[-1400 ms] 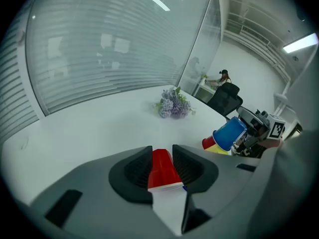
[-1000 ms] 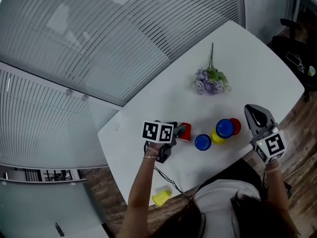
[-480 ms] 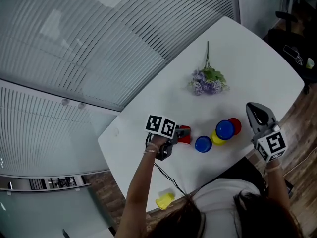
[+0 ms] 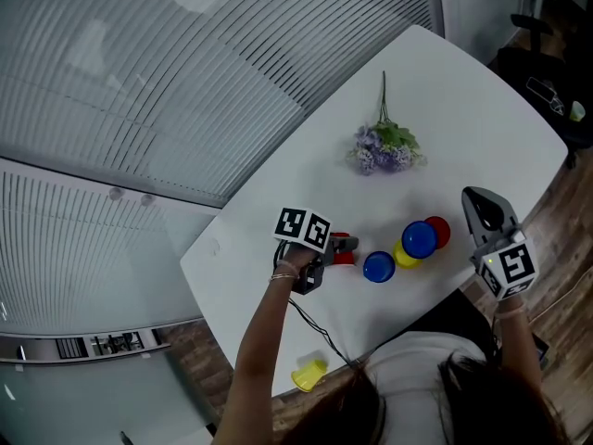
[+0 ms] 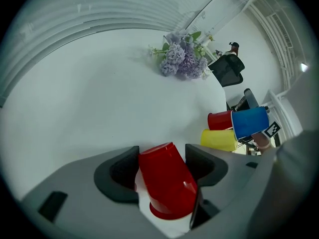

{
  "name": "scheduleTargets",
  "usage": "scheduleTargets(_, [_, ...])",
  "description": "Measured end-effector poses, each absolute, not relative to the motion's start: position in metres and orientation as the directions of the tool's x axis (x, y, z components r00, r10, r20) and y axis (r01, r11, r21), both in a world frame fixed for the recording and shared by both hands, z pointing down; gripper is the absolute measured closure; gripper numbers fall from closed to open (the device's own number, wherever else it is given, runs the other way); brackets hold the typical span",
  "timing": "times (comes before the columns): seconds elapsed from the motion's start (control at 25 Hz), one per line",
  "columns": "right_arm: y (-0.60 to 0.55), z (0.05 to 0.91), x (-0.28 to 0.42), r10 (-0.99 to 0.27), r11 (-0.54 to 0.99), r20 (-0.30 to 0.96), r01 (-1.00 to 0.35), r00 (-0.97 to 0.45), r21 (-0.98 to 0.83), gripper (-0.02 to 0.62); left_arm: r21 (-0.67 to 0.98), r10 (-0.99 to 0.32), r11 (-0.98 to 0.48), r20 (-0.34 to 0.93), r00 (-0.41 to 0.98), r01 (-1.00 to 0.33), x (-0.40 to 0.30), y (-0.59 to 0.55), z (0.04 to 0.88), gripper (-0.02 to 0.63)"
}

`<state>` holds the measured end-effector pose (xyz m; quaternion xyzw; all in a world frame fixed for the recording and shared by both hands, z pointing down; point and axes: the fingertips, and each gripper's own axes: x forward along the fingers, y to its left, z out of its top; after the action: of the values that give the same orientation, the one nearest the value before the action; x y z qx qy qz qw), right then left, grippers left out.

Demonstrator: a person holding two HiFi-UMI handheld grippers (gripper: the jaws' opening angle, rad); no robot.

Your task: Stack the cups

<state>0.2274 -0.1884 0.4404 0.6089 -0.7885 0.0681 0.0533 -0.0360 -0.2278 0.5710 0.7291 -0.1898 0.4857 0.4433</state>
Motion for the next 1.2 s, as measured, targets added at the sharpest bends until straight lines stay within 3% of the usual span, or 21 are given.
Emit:
scheduleTargets(0.32, [-0.185, 0.441, 0.229, -0.957, 0.232, 0.167, -0.971, -0.238, -0.05, 0.568, 0.443, 0.111, -0.554, 0.878, 0.466, -0.704, -0.039, -0.228, 0.568, 0.308])
scheduleTargets(1.2, [-0.153, 0.421, 0.196, -0.939, 0.308, 0.149, -0.951, -0.308, -0.026, 0.568, 0.413, -0.313, -0.503, 0.731, 0.606, -0.759, -0.058, -0.227, 0.507, 0.337])
